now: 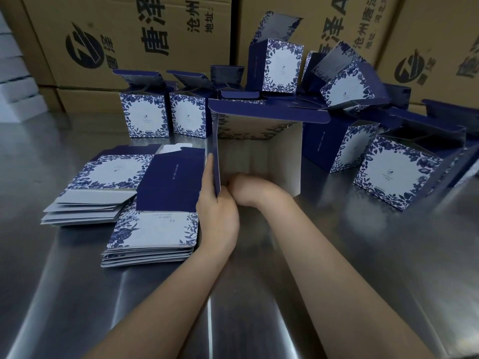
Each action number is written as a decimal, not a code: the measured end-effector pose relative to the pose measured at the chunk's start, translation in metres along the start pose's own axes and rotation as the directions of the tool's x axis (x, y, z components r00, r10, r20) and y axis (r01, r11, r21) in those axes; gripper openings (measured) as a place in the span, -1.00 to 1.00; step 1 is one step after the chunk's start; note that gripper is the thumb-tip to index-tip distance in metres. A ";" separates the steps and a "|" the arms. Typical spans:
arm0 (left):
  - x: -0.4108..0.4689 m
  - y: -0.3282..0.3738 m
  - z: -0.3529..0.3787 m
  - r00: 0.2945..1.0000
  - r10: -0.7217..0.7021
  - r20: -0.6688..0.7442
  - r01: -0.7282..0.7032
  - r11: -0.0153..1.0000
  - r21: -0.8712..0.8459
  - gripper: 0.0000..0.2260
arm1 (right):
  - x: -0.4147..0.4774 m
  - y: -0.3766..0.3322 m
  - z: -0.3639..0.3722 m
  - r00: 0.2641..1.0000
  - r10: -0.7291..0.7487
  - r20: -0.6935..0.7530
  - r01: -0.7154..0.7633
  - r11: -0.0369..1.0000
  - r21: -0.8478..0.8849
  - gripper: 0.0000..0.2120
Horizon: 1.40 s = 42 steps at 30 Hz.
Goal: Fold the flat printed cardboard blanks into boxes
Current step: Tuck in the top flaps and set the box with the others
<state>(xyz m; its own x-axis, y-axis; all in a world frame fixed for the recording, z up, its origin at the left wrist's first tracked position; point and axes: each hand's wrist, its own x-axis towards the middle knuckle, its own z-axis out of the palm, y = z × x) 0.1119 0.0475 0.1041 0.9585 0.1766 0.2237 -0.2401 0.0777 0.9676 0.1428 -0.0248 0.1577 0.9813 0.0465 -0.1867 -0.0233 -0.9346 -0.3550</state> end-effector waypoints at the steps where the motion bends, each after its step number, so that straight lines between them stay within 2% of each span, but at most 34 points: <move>1: 0.000 0.000 0.000 1.000 0.001 0.003 -0.001 1.000 0.002 -0.42 | 0.001 0.000 0.000 1.000 0.001 0.021 -0.001 1.000 0.007 -0.66; 5: 0.001 0.000 -0.001 1.000 -0.006 0.010 0.006 1.000 -0.005 -0.43 | 0.003 0.000 -0.001 1.000 -0.008 0.010 0.008 1.000 0.005 -0.70; 7: 0.002 0.000 -0.001 1.000 -0.017 0.004 0.017 1.000 -0.011 -0.42 | 0.006 0.001 -0.001 0.995 -0.008 -0.101 0.008 1.000 0.006 -0.80; 10: 0.003 0.001 -0.002 0.999 -0.034 -0.009 0.034 0.999 -0.022 -0.42 | 0.011 0.000 -0.001 0.971 -0.047 -0.233 0.051 0.999 0.011 -0.80; 12: 0.003 0.002 -0.002 0.999 -0.030 -0.014 0.030 0.999 -0.020 -0.43 | 0.013 -0.002 -0.003 0.974 -0.087 -0.208 0.091 0.996 0.011 -0.90; 16: 0.003 0.004 -0.002 1.000 -0.017 -0.006 0.017 1.000 -0.014 -0.44 | 0.020 -0.005 -0.005 0.995 -0.089 -0.049 0.085 0.992 -0.092 -0.63; 20: 0.004 0.004 -0.002 1.000 -0.030 0.001 0.030 1.000 0.002 -0.44 | 0.026 -0.006 -0.006 0.996 -0.083 0.013 0.084 0.988 -0.131 -0.64; 26: 0.002 0.007 -0.004 0.999 -0.034 -0.003 0.034 0.999 0.003 -0.43 | 0.023 -0.003 -0.008 0.982 -0.121 -0.147 0.114 0.992 -0.051 -0.89; 31: 0.004 0.009 -0.004 0.999 -0.049 0.005 0.049 0.999 0.020 -0.47 | 0.028 -0.005 -0.008 0.992 -0.110 -0.067 0.102 0.988 -0.117 -0.79; 34: 0.006 0.012 -0.006 0.998 -0.054 -0.014 0.055 0.997 0.046 -0.50 | 0.017 -0.009 -0.010 0.982 -0.095 -0.162 0.090 0.995 -0.041 -0.81; 36: 0.008 0.014 -0.007 0.997 -0.064 -0.031 0.065 0.997 0.038 -0.52 | 0.004 -0.014 -0.011 0.952 -0.090 -0.293 0.097 0.995 0.010 -0.89; 39: 0.009 0.019 -0.008 0.998 -0.049 -0.036 0.050 0.998 0.039 -0.63 | -0.023 -0.023 -0.010 0.848 -0.121 -0.516 0.223 0.964 0.141 -0.81; 41: 0.010 0.022 -0.008 0.999 -0.030 -0.024 0.031 0.999 0.035 -0.71 | -0.045 -0.028 -0.008 0.697 -0.173 -0.696 0.386 0.909 0.160 -0.72; 42: 0.011 0.023 -0.008 0.999 -0.026 -0.023 0.027 0.999 0.039 -0.73 | -0.057 -0.031 -0.007 0.571 -0.195 -0.798 0.480 0.867 0.132 -0.69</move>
<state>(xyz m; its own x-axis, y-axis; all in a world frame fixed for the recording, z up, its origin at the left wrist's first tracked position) 0.1153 0.0591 0.1276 0.9607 0.1967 0.1957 -0.2081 0.0440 0.9771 0.0892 -0.0014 0.1859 0.7170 -0.0727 0.6932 0.4255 -0.7421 -0.5180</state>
